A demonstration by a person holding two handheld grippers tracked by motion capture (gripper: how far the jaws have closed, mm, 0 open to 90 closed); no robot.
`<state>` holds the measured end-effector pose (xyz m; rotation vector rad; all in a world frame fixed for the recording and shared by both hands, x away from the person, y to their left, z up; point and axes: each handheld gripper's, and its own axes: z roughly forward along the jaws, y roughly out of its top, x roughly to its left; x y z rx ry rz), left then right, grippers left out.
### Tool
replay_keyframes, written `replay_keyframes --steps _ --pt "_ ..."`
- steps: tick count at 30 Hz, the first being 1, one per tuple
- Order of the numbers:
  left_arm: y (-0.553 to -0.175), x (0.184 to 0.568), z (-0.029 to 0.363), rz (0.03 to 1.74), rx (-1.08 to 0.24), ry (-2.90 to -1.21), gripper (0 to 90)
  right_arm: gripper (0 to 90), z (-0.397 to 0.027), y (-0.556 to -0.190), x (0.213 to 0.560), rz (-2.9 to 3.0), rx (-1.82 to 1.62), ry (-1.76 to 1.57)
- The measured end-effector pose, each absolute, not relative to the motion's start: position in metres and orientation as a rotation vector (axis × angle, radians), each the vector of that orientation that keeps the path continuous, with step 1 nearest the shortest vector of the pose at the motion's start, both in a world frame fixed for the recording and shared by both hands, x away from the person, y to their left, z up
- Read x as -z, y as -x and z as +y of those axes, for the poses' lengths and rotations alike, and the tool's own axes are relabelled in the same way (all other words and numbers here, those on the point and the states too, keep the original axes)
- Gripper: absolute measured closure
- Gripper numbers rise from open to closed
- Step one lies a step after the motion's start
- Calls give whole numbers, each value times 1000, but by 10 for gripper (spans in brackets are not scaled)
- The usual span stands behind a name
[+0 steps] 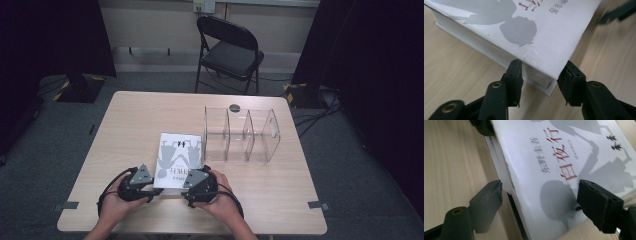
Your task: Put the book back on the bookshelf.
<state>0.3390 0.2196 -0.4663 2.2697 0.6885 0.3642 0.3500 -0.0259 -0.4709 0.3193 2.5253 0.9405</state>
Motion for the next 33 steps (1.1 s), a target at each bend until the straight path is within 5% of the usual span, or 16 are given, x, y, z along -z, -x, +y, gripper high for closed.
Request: replay_keyframes --steps 18,23,25,28,33 --pt "-342 433 213 663 -345 -2231 597 187 -1 -350 470 2375 -987 -397" --pt "-344 435 214 660 -359 -2262 579 384 0 -348 466 2337 -975 -393" --pt "-345 438 215 658 -328 -2233 529 471 1 -343 461 2335 -918 -342" --pt "-347 446 215 670 -391 -2254 254 563 0 -338 454 2310 -887 -309" --pt "-343 453 228 623 -406 -2271 184 636 -11 -340 436 2292 -923 -353"
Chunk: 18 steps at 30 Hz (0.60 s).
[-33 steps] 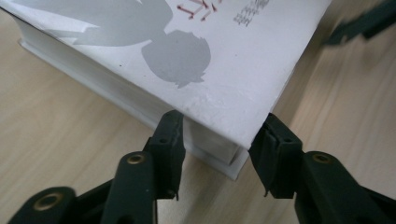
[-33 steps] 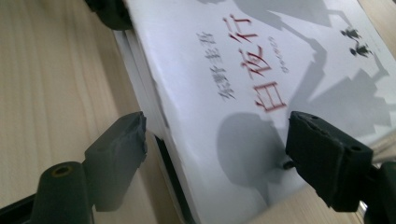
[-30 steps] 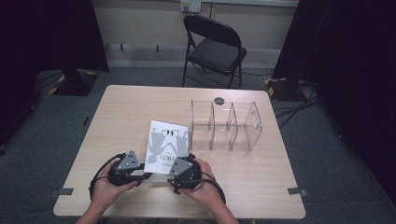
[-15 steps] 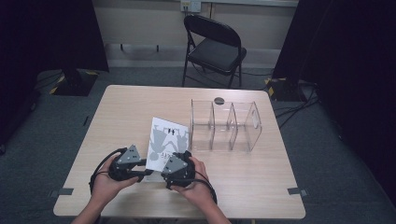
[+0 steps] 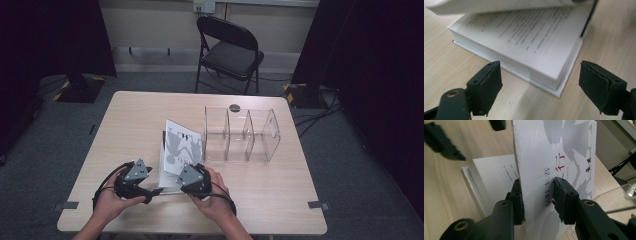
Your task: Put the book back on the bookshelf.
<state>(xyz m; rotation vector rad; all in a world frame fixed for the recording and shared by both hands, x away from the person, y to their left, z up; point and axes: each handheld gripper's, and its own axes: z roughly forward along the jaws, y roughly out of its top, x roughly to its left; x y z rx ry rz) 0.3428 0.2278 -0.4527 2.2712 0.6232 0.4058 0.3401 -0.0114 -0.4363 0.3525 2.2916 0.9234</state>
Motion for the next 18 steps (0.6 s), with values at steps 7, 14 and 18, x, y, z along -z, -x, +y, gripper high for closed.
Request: replay_keyframes --steps 7,14,18 --pt "-342 469 242 639 -375 -2309 160 686 -19 -350 407 2331 -927 -415" --pt "-341 480 244 659 -385 -2343 161 719 -19 -356 376 2373 -922 -430" --pt "-342 484 240 665 -427 -2338 168 722 -16 -360 362 2421 -911 -437"
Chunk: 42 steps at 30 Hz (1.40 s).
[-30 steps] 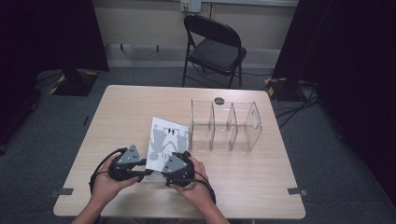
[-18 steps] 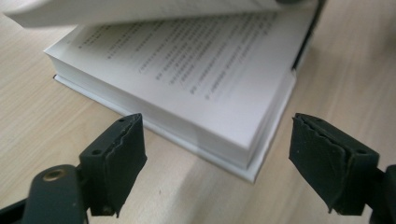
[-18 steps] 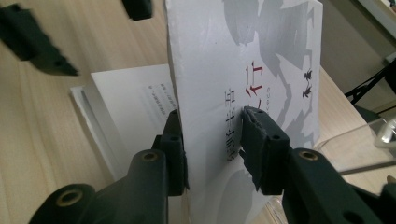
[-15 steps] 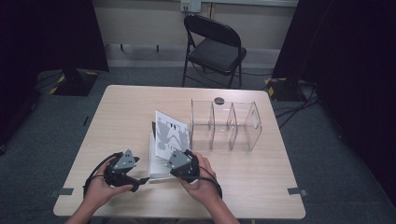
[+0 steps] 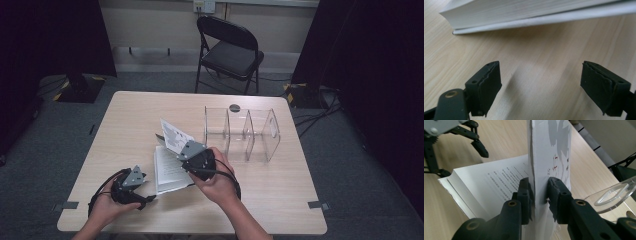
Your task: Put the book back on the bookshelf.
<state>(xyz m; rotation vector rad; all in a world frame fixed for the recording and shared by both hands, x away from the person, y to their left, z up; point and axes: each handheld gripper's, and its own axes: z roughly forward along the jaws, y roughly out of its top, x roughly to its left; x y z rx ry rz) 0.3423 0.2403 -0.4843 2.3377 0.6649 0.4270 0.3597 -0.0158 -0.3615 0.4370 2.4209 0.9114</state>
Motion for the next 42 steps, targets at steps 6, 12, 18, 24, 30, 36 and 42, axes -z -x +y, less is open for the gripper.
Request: replay_keyframes --steps 6,12,18,24,30,36,42 --pt "-345 481 234 692 -468 -2271 215 722 -8 -357 351 2469 -899 -445" --pt "-344 463 231 668 -542 -2250 185 721 -6 -355 348 2489 -893 -441" --pt "-341 455 227 627 -599 -2248 156 723 -8 -356 344 2488 -910 -433" --pt "-338 442 226 577 -651 -2234 159 726 -6 -357 338 2494 -913 -428" --pt "-337 434 226 530 -644 -2202 153 727 -3 -360 331 2514 -907 -416" --pt "-337 428 219 447 -615 -2205 155 725 3 -361 329 2526 -889 -394" --pt "-334 424 217 313 -615 -2228 409 723 3 -363 328 2535 -884 -386"
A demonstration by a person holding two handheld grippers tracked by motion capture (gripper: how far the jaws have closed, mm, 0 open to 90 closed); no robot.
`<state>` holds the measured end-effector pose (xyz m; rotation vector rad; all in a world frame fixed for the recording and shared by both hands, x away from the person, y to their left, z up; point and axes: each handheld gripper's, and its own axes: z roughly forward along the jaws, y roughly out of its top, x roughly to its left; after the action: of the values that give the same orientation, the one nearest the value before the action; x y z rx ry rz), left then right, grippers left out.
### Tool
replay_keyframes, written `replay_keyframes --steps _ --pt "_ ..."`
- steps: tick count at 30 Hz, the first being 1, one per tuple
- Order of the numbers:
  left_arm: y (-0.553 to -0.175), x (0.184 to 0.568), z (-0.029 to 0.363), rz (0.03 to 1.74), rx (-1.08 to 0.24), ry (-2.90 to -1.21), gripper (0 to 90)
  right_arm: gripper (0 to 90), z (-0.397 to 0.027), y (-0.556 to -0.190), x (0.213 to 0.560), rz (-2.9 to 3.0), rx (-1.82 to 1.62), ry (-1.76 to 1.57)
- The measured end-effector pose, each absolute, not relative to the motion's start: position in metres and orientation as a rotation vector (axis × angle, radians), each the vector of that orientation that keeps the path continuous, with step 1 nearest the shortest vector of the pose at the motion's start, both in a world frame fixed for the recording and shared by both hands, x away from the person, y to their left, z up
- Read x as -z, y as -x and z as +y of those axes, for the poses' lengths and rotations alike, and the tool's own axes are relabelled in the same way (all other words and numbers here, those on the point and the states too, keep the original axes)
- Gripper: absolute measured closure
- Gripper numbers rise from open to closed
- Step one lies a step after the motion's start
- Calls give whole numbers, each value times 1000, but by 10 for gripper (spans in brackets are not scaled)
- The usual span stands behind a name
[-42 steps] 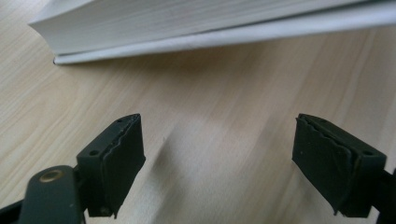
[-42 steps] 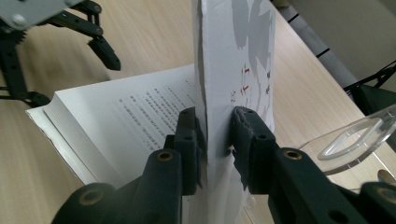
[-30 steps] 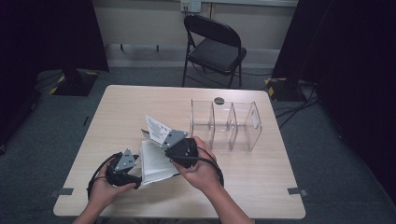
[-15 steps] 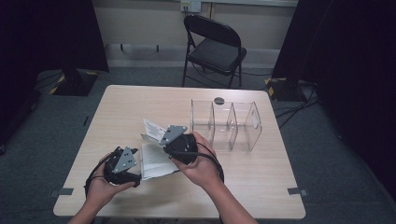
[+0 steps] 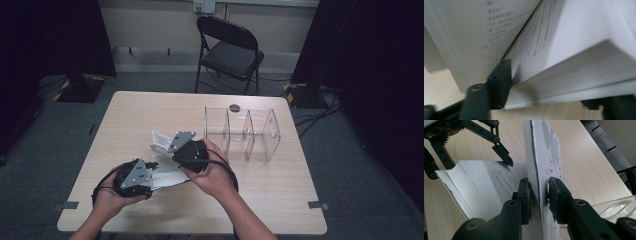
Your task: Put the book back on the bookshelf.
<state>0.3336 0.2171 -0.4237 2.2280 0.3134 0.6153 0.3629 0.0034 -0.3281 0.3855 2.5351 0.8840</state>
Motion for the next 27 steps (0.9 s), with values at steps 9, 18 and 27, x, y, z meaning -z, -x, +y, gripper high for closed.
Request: replay_keyframes --steps 9,18,27 --pt "-338 411 222 323 -585 -2248 479 626 10 -363 333 2613 -942 -298" --pt "-342 404 224 348 -550 -2264 490 314 -16 -362 315 2619 -1093 -222" --pt "-346 398 227 369 -514 -2283 491 237 -11 -360 335 2596 -936 -120"
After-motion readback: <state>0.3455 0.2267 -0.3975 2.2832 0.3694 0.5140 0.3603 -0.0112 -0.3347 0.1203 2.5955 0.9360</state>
